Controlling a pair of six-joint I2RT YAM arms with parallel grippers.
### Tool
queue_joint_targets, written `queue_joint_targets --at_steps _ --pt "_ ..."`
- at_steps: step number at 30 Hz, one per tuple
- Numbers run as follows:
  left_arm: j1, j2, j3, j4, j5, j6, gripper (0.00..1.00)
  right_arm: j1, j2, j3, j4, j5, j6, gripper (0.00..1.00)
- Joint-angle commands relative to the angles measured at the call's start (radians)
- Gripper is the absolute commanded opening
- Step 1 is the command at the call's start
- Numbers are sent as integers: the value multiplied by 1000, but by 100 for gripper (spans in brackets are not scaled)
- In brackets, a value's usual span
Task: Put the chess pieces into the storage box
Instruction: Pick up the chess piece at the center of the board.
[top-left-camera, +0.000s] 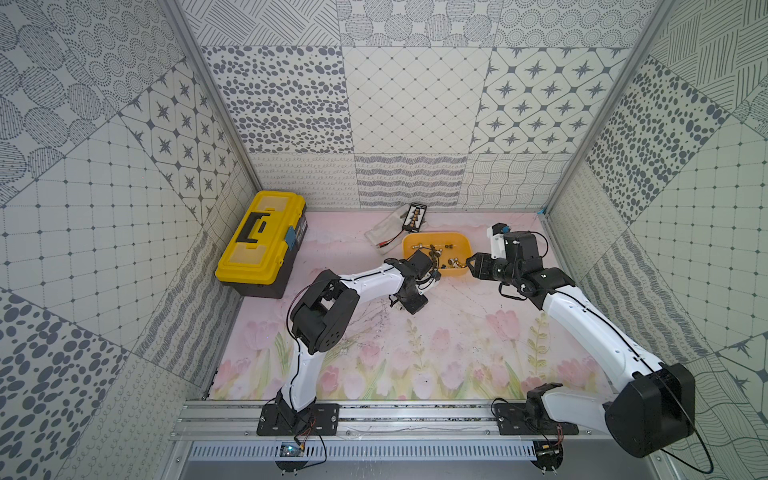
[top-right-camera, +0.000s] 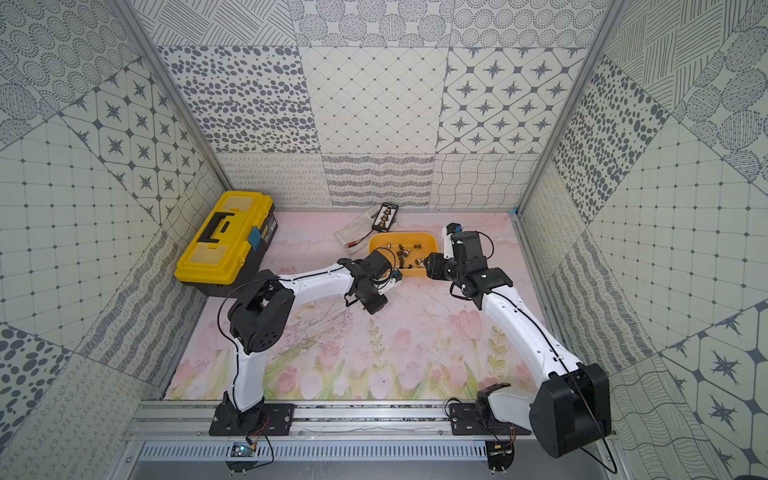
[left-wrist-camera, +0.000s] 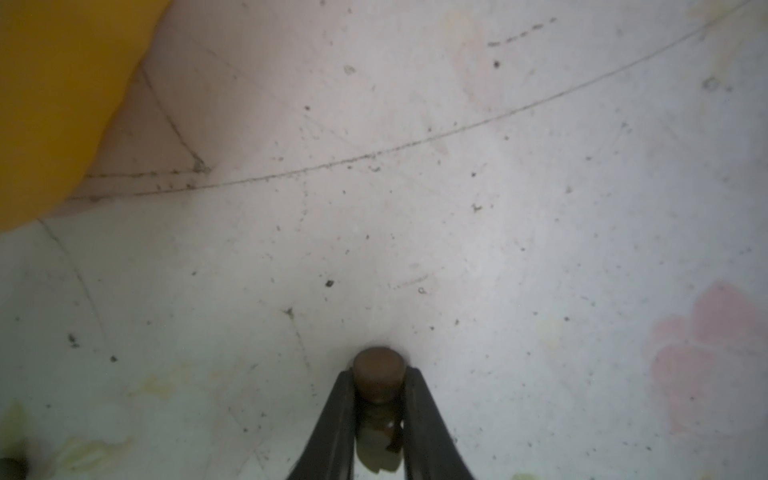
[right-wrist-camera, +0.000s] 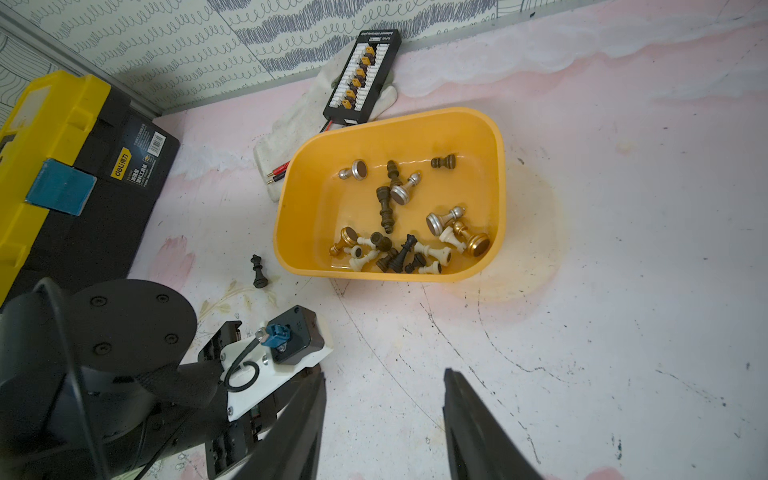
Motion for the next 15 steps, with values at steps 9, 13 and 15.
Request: queue_joint_targets --at_steps 9,13,15 --pt "-19 -96 -56 -6 -16 -6 0 7 -31 9 12 11 12 51" --pt "-19 -158 -37 14 6 -31 0 7 -48 6 11 16 15 51" --pt "-19 -176 -13 11 8 -46 0 7 -51 6 17 18 20 52"
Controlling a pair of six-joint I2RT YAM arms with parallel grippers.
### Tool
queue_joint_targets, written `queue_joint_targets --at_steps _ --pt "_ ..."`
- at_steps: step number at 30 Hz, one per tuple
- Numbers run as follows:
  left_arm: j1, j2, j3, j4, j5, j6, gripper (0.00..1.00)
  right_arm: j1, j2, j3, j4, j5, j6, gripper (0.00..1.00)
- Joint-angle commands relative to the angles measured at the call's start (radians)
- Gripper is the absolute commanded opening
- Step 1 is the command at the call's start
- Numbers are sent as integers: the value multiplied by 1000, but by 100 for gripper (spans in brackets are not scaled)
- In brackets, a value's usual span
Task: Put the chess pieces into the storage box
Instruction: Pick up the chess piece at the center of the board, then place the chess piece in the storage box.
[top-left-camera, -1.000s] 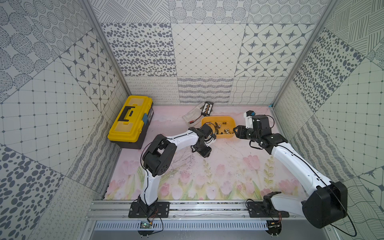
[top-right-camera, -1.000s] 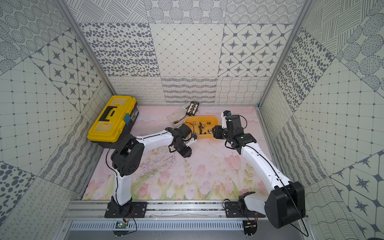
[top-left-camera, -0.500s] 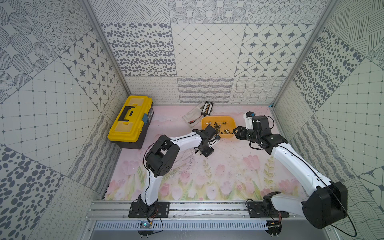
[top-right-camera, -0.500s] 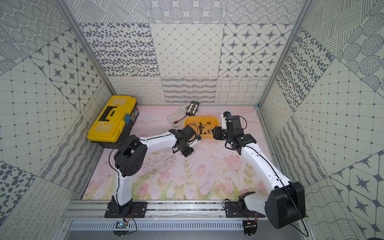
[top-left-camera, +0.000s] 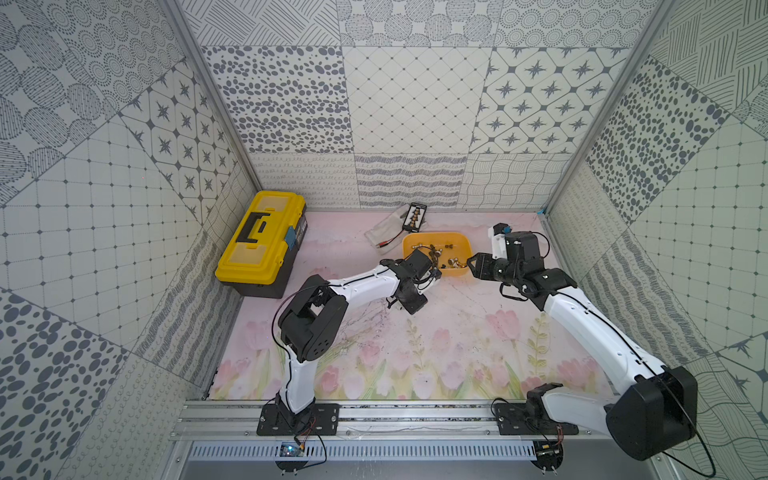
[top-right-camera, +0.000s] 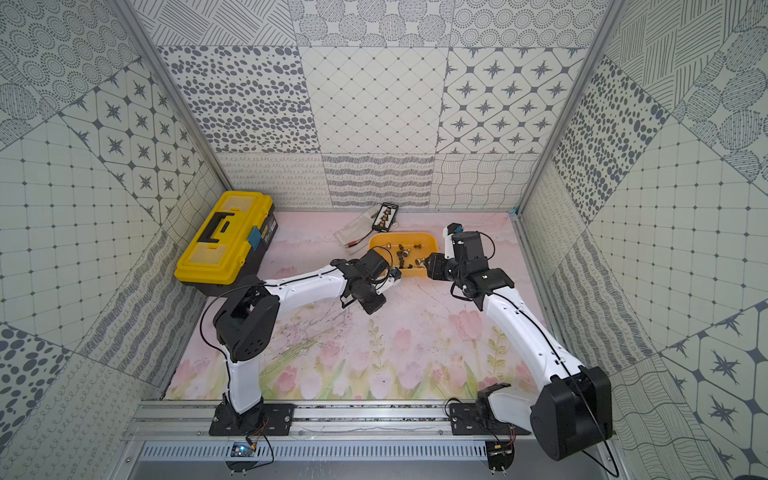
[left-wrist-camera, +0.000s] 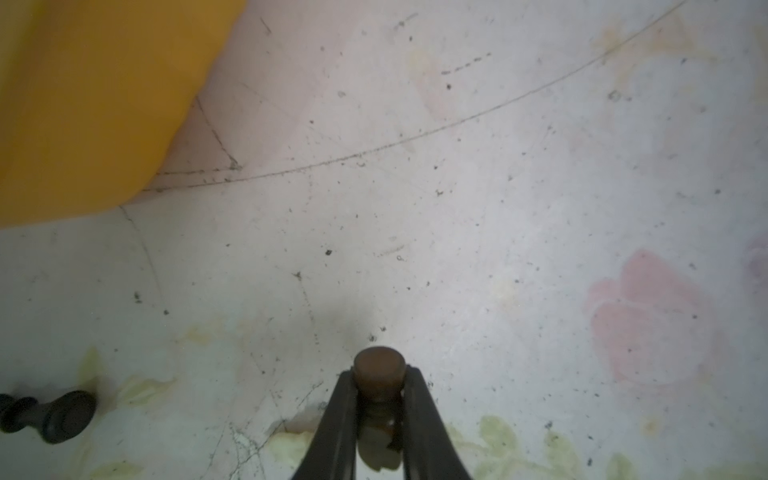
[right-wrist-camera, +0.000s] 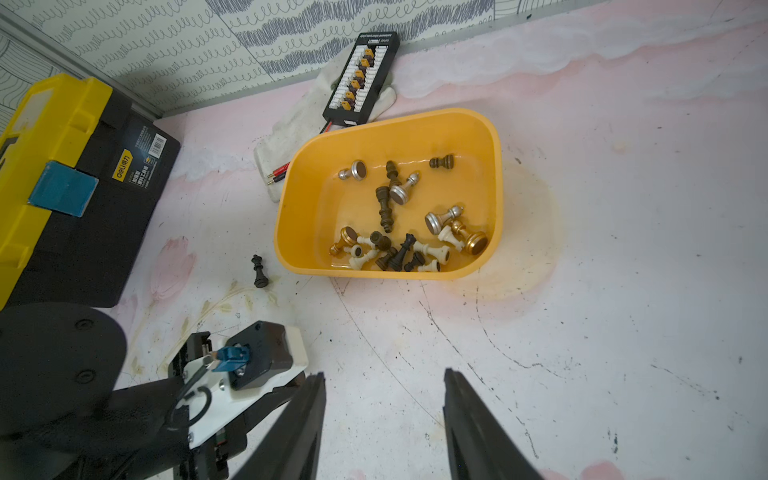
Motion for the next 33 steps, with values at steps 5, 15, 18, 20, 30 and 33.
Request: queue_joint_targets --at_steps 5,15,18,20,30,33 --pt "-1 -57 147 -9 17 -88 0 6 -43 19 50 30 22 51" --pt "97 264 752 -231 3 -248 0 -3 -58 28 78 51 -4 52" --pt "123 402 944 -303 1 -276 0 -14 -41 37 80 54 -16 52" --pt "136 478 1040 -331 -10 -286 0 -23 -32 41 82 47 -17 52" --pt "164 608 1094 -254 -69 -261 0 -34 29 45 112 13 -12 53" --pt "164 623 1094 -265 -80 -259 2 -34 43 48 124 -7 -3 53"
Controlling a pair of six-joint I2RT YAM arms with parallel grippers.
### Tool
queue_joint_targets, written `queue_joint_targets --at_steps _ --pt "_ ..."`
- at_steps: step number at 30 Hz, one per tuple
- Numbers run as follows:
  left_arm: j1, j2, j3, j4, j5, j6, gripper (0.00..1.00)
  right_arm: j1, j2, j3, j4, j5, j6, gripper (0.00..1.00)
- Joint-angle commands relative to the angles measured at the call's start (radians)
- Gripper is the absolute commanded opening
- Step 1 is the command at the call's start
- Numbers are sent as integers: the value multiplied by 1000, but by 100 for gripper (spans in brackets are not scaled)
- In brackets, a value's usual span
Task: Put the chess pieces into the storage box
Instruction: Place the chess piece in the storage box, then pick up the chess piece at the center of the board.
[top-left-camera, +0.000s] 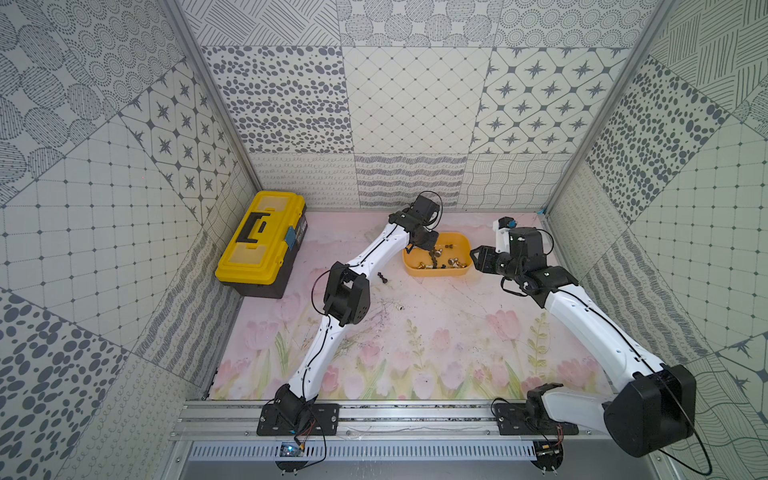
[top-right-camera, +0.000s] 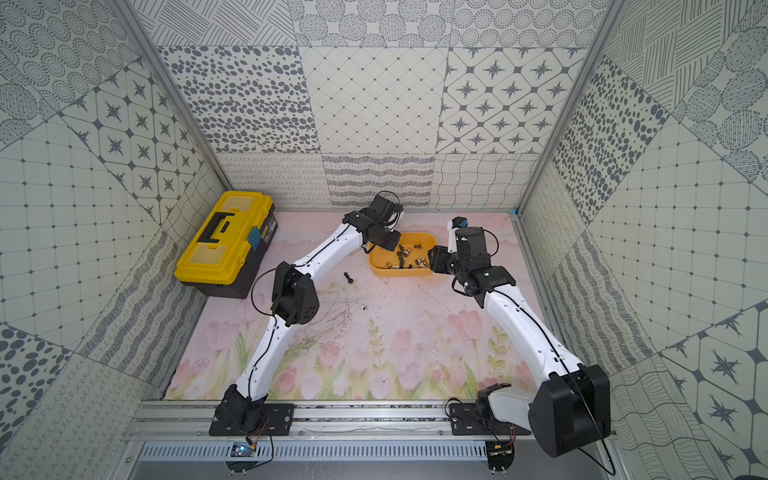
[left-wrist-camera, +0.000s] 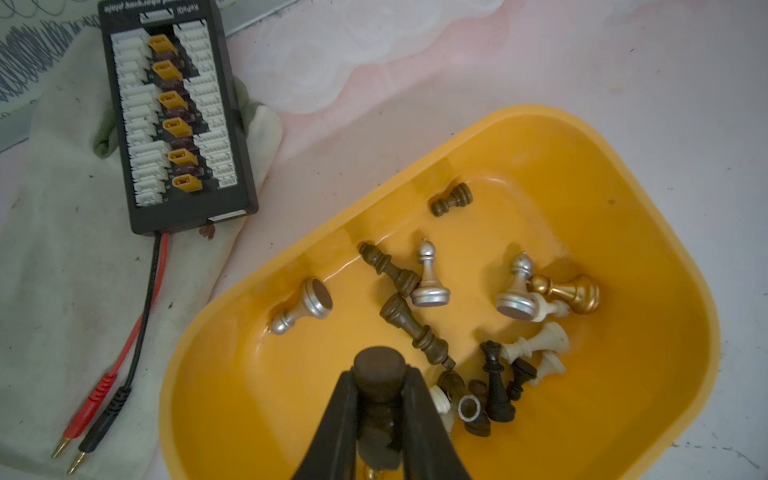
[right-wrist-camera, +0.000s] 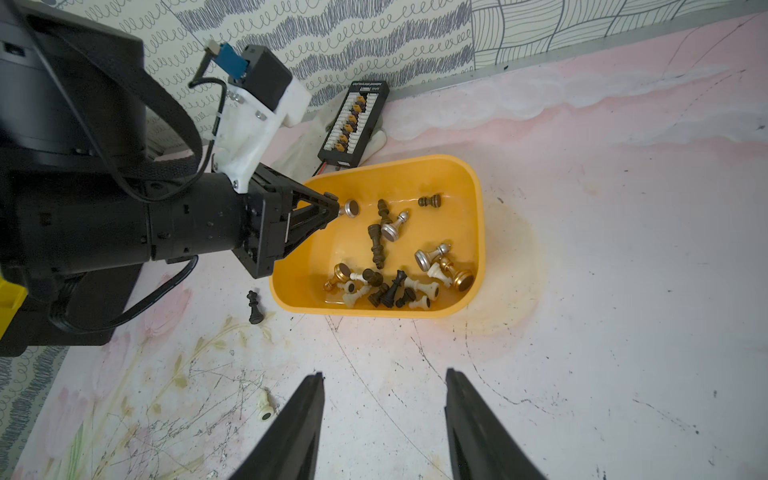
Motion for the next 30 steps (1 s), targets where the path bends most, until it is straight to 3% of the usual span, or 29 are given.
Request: queue_joint_targets --at_steps 1,4,6,11,16,24,30 --pt "10 23 17 -33 -41 -12 8 -4 15 35 57 -32 3 53" --pt "9 11 16 -42 -42 -20 27 -2 18 58 35 -46 -2 53" --pt "9 -10 10 -44 -41 -23 34 2 12 72 14 -48 -7 53" --pt "9 -93 -23 -55 -53 -47 39 53 -18 110 -53 -10 -35 53" --pt "3 -251 -92 -107 -60 -102 40 236 -9 221 -182 140 -127 53" --pt "-2 -690 -651 -92 -95 -210 40 396 8 160 -101 63 -75 52" --pt "3 -972 -1070 -71 -108 -304 39 474 114 127 -48 35 -110 52"
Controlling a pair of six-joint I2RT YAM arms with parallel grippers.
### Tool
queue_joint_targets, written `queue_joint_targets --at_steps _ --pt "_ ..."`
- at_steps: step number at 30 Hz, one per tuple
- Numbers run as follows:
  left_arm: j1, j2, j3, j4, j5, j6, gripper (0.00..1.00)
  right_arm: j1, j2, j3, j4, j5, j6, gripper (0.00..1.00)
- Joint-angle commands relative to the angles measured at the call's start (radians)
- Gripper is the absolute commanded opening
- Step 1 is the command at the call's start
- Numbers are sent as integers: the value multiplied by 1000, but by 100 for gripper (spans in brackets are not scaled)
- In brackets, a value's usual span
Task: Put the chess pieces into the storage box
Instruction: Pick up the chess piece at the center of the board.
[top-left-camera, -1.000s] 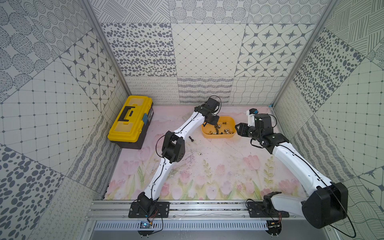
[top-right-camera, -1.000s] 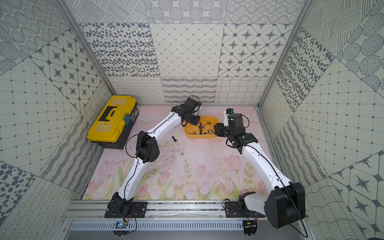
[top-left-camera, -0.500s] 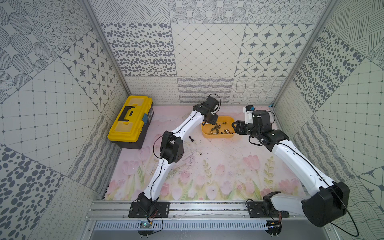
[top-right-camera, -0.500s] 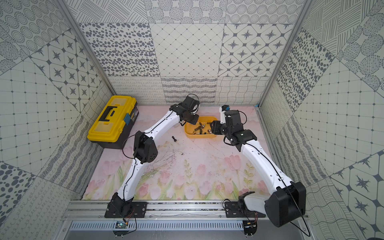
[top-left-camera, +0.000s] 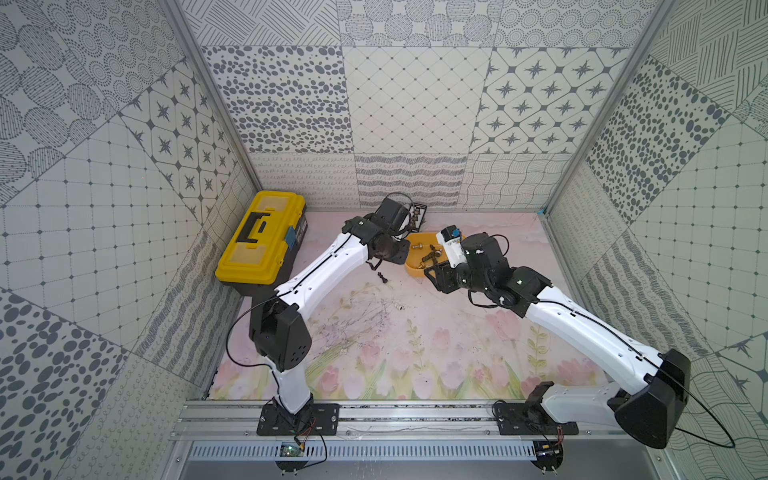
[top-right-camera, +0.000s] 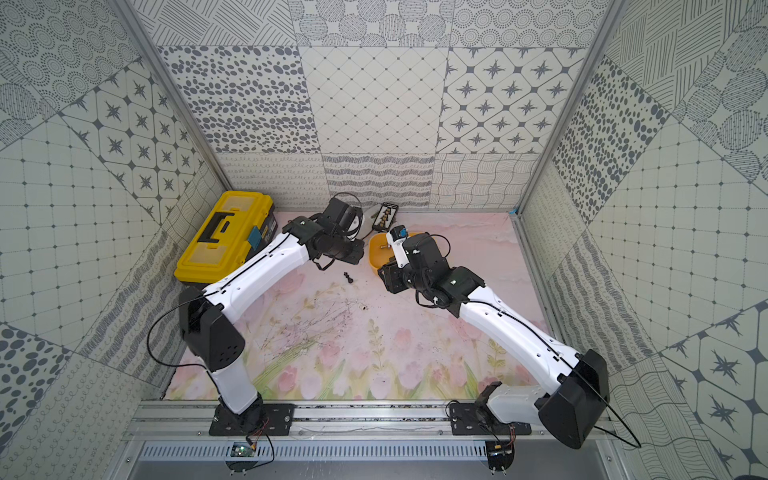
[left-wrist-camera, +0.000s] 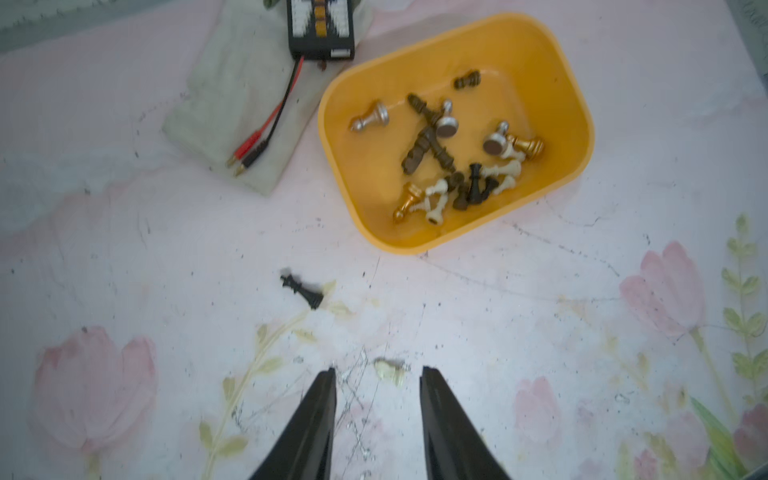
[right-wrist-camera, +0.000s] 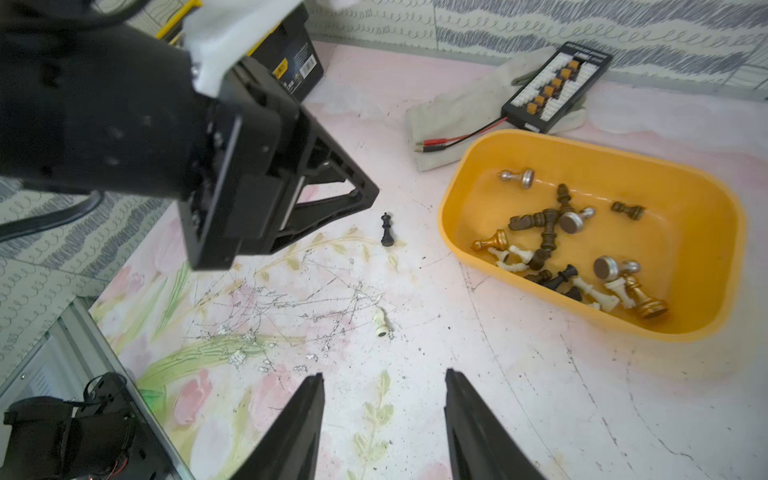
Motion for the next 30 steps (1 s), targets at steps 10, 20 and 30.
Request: queue_joint_targets --at_steps 10,20,30 --pt "34 -433 -584 -7 -48 -239 39 46 279 -11 139 -25 -116 49" --pt "52 -540 -685 24 -51 -290 38 47 532 71 157 -72 -124 45" --pt "53 -518 -677 29 -27 -288 39 47 647 119 161 -116 -127 43"
